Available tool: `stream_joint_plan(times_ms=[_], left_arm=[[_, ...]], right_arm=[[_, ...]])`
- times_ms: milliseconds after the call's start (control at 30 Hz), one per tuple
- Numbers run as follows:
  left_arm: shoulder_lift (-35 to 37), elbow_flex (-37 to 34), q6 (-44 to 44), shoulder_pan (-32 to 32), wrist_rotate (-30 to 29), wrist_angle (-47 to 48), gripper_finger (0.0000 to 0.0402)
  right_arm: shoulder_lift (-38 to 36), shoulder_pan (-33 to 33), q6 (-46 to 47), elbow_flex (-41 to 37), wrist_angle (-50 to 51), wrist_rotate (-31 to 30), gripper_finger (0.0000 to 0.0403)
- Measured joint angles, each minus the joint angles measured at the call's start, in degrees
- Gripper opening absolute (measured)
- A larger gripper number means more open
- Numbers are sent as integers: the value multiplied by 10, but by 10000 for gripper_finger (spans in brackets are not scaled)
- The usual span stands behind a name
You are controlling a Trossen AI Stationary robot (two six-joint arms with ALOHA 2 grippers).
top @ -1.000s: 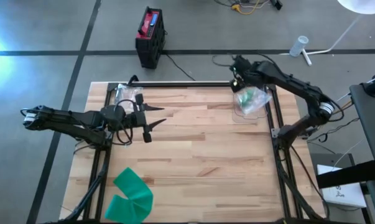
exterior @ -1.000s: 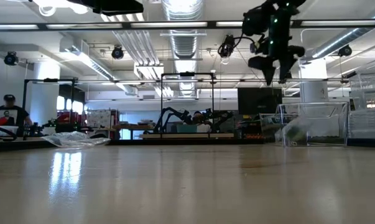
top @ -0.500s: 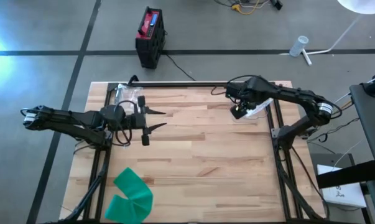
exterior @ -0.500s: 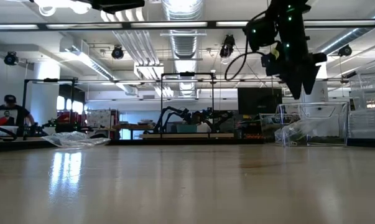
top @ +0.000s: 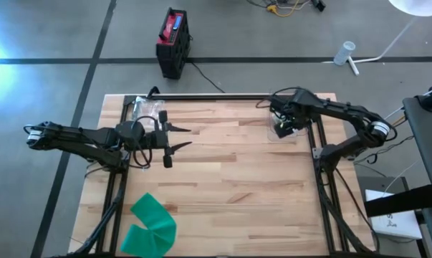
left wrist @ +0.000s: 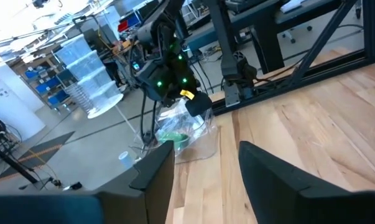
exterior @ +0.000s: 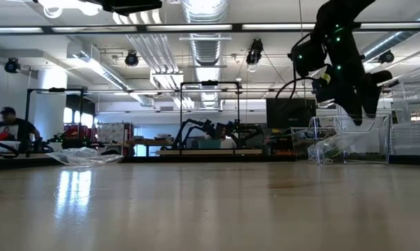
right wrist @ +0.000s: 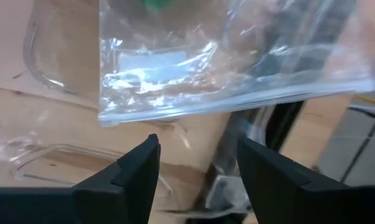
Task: Roll bandage
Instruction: Put the transparent zip bag into the transparent bin
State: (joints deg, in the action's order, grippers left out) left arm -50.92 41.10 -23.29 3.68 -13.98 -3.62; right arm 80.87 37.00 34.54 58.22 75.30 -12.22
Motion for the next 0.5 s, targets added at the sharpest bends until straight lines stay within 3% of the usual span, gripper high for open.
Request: stream_joint_plan(times_ms=[233, 500], left_arm=[[0, 0, 0, 0, 0, -1, 185], [0, 0, 0, 0, 0, -4, 184]], right_arm=[[-23, 21, 0, -59, -100, 19, 188], [-22, 39, -15, -58, -246, 12, 183]])
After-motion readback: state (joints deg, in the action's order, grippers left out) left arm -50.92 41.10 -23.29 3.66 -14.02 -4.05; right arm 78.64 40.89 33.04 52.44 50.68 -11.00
